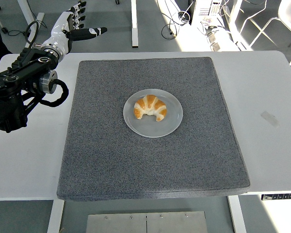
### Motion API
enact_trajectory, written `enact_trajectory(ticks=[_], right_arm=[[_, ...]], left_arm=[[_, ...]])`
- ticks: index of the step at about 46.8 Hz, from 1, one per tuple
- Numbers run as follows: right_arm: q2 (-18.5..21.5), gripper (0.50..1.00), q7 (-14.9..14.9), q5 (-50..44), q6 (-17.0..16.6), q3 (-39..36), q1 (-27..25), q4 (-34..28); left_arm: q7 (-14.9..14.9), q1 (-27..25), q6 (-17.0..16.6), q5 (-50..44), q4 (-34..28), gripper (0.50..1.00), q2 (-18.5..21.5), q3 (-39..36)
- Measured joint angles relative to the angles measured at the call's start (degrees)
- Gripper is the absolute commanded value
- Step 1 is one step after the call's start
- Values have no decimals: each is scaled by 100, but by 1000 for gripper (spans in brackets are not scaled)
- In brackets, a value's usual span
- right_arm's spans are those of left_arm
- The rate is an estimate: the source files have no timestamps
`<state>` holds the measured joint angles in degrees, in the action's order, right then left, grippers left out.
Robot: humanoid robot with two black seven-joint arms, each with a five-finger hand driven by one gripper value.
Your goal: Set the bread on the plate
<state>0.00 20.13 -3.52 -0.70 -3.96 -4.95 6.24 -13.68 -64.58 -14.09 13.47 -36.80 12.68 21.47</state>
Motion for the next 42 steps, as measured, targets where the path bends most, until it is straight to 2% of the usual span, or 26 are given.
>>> enact_trajectory(ticks=[10,15,28,42], right_arm=[[0,1000,0,0,0,0,3,0],[0,1000,-1,0,0,0,3,0],[0,1000,-1,0,0,0,0,0],[0,1000,-1,0,0,0,2,0]], left_arm=[[-57,342,31,-55,17,968,15,1112],[-56,420,111,-240,37,969,16,1425],[-78,456,694,-999,710,971,-77,1810],[-556,462,757,-1005,755,972,-183,1810]])
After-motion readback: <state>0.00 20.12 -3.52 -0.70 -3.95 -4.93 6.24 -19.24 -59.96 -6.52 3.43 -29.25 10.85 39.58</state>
